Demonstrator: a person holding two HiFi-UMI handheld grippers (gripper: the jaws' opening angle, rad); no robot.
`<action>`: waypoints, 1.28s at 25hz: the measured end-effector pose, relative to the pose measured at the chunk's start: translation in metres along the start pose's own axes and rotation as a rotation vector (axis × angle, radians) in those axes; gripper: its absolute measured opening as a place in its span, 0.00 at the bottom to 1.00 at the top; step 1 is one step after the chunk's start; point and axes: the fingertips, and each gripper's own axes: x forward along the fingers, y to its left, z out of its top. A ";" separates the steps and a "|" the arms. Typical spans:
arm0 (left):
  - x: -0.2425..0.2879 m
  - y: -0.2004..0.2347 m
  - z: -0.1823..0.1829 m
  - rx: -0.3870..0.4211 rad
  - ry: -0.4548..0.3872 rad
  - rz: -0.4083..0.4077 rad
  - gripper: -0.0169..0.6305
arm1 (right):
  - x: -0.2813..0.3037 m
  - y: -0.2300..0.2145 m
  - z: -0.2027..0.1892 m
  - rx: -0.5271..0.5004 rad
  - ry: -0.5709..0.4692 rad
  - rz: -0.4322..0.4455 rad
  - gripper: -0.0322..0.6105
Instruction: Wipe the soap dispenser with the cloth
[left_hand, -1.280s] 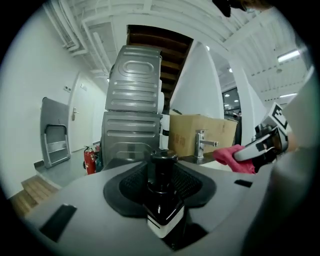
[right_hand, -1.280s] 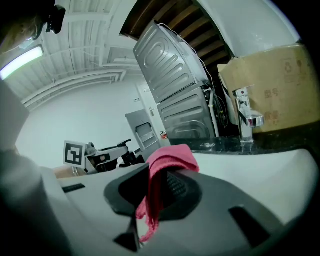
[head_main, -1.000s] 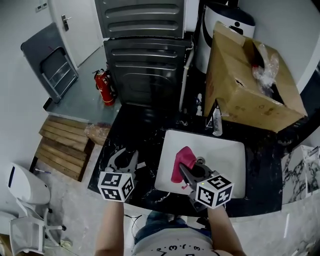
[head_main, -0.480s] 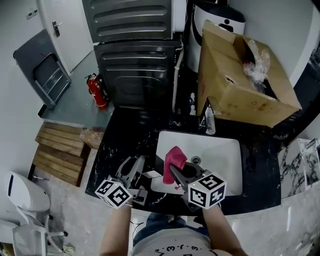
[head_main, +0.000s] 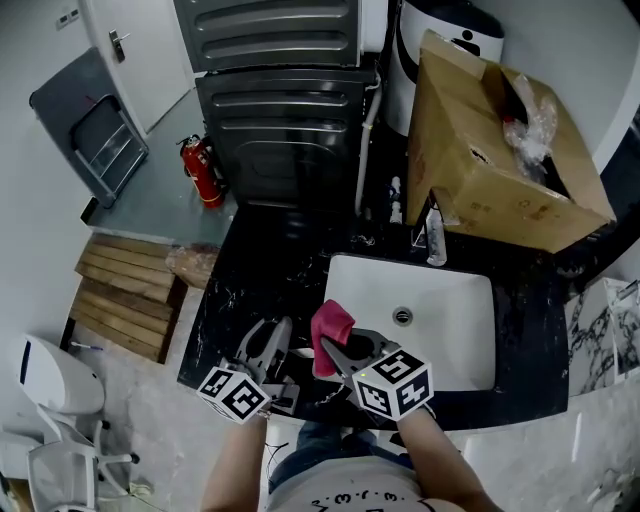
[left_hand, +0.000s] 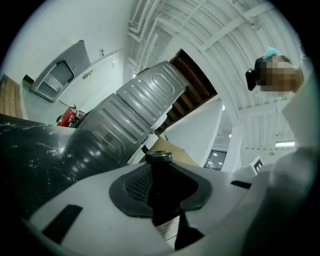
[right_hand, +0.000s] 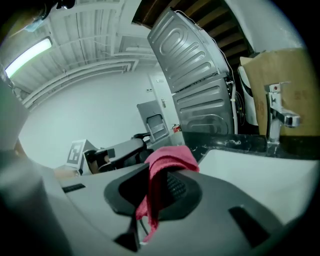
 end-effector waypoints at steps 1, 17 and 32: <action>-0.003 0.002 0.000 -0.008 -0.005 0.008 0.17 | 0.000 -0.002 -0.006 0.001 0.021 -0.009 0.12; -0.012 0.012 0.003 -0.012 0.001 0.057 0.17 | -0.001 -0.011 0.002 0.072 -0.013 -0.041 0.12; -0.011 0.012 0.003 0.013 0.028 0.053 0.17 | 0.013 -0.053 -0.028 0.132 0.116 -0.154 0.12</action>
